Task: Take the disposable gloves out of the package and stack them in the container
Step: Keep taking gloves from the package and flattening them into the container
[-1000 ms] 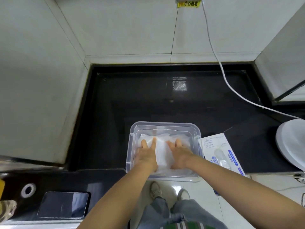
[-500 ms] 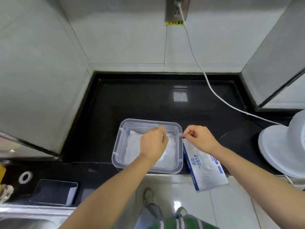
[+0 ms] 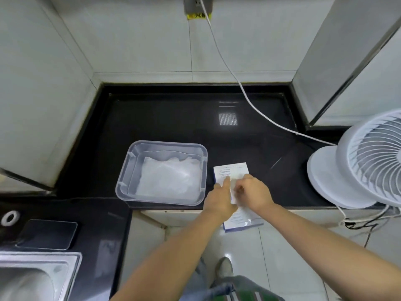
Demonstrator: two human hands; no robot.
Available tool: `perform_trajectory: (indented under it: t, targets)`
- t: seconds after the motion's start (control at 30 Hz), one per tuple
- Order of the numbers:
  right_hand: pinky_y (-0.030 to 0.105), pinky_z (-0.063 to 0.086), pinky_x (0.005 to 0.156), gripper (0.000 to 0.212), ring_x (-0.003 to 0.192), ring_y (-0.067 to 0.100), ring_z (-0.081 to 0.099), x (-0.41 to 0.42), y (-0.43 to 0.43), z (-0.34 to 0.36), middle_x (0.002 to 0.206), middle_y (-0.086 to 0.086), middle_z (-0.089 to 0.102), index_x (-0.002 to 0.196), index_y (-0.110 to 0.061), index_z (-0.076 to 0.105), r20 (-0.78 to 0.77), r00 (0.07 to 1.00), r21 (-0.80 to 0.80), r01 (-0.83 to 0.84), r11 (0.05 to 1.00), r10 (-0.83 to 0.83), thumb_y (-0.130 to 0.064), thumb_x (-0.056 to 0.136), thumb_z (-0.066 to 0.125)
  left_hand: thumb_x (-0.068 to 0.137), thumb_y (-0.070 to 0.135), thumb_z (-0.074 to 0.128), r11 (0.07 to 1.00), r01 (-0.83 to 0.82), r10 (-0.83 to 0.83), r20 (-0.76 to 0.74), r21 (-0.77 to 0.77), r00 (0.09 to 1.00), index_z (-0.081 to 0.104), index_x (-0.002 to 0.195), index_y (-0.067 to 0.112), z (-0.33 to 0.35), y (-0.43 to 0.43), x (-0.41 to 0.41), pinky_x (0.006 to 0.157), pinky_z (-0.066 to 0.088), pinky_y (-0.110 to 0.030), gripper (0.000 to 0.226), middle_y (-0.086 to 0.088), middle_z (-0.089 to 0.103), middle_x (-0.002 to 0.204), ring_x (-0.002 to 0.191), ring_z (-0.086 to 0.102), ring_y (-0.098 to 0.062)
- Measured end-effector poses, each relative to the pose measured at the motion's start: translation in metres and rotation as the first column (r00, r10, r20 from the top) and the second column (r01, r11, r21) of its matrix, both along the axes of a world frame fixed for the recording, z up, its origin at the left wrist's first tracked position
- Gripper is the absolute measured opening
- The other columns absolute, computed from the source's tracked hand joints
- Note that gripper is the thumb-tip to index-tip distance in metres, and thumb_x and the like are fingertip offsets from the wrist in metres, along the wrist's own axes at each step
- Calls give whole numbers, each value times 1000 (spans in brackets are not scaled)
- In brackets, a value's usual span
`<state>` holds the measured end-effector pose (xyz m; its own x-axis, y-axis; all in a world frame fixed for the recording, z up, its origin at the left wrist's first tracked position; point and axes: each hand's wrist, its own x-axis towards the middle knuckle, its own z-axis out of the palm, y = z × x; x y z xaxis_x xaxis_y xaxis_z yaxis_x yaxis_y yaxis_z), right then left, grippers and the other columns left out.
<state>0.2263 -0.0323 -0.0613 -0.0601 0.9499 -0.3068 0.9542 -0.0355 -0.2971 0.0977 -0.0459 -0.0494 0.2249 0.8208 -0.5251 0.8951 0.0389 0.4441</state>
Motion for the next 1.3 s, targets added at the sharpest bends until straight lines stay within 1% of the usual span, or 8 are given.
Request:
perform_trajectory:
  t: [0.17, 0.37, 0.47, 0.6, 0.83, 1.1, 1.2, 1.3]
  targets:
    - [32, 53, 78, 34, 77, 13, 58, 5, 6, -1, 81, -9, 55, 58, -29, 61, -375, 923, -87, 59, 994, -88, -9, 83, 67, 78, 39, 77, 999, -42, 42, -24, -27, 999, 3, 155, 29, -18, -3, -2, 91, 47, -35, 107, -9, 35, 137, 116, 54, -27]
    - [19, 49, 75, 2, 90, 14, 60, 21, 2, 6, 101, 4, 63, 91, -15, 65, -755, 606, -97, 273, 957, -249, -15, 93, 65, 71, 40, 82, 995, -95, 94, 27, 28, 995, 14, 152, 30, -20, 2, -3, 87, 50, -34, 106, -7, 42, 126, 108, 57, -25]
    - [27, 54, 79, 17, 96, 17, 62, 20, 1, 7, 105, 1, 62, 104, -15, 58, -751, 567, -175, 321, 931, -337, -24, 92, 66, 73, 40, 81, 995, -96, 96, 7, 18, 995, 12, 152, 30, -19, 1, -1, 83, 50, -32, 105, -7, 40, 127, 108, 57, -24]
    - [30, 47, 70, 16, 76, 18, 55, 19, 3, 4, 83, 3, 58, 81, -13, 55, -536, 763, -208, 296, 932, -362, -20, 89, 67, 73, 40, 80, 995, -96, 96, -18, 15, 995, 12, 152, 32, -16, 1, 2, 84, 51, -35, 105, -8, 40, 125, 106, 58, -26]
    - [26, 49, 72, 6, 78, 9, 55, 20, 8, 34, 84, 5, 62, 91, -15, 62, -842, 510, 37, 374, 927, -172, -13, 96, 59, 77, 37, 79, 994, -108, 108, -6, 7, 994, 9, 152, 31, -11, 1, 3, 85, 49, -33, 103, -7, 38, 127, 109, 56, -26]
    - [27, 58, 76, 28, 95, 24, 70, 26, 17, 63, 103, 11, 70, 112, -20, 57, -910, 308, -142, 400, 906, -278, 0, 93, 53, 87, 23, 67, 996, -86, 86, -17, 11, 996, 30, 147, 14, -3, 6, 8, 91, 48, -35, 71, -15, 42, 127, 110, 56, -31]
    - [36, 58, 83, 29, 98, 25, 69, 29, 12, 56, 106, 7, 70, 115, -25, 58, -887, 309, -205, 403, 892, -344, -8, 91, 60, 93, 3, 50, 976, -157, 129, 178, 151, 976, 59, 120, 6, 8, 10, 6, 87, 46, -33, 29, -16, 60, 119, 106, 58, -31]
    - [43, 58, 88, 32, 98, 24, 69, 28, 13, 55, 107, 6, 69, 116, -27, 58, -847, 350, -252, 399, 882, -401, -11, 89, 65, 92, -1, 50, 889, -459, 358, 625, 0, 694, 64, 93, 20, 32, 19, 0, 77, 52, -35, 25, -8, 66, 90, 82, 64, -24]
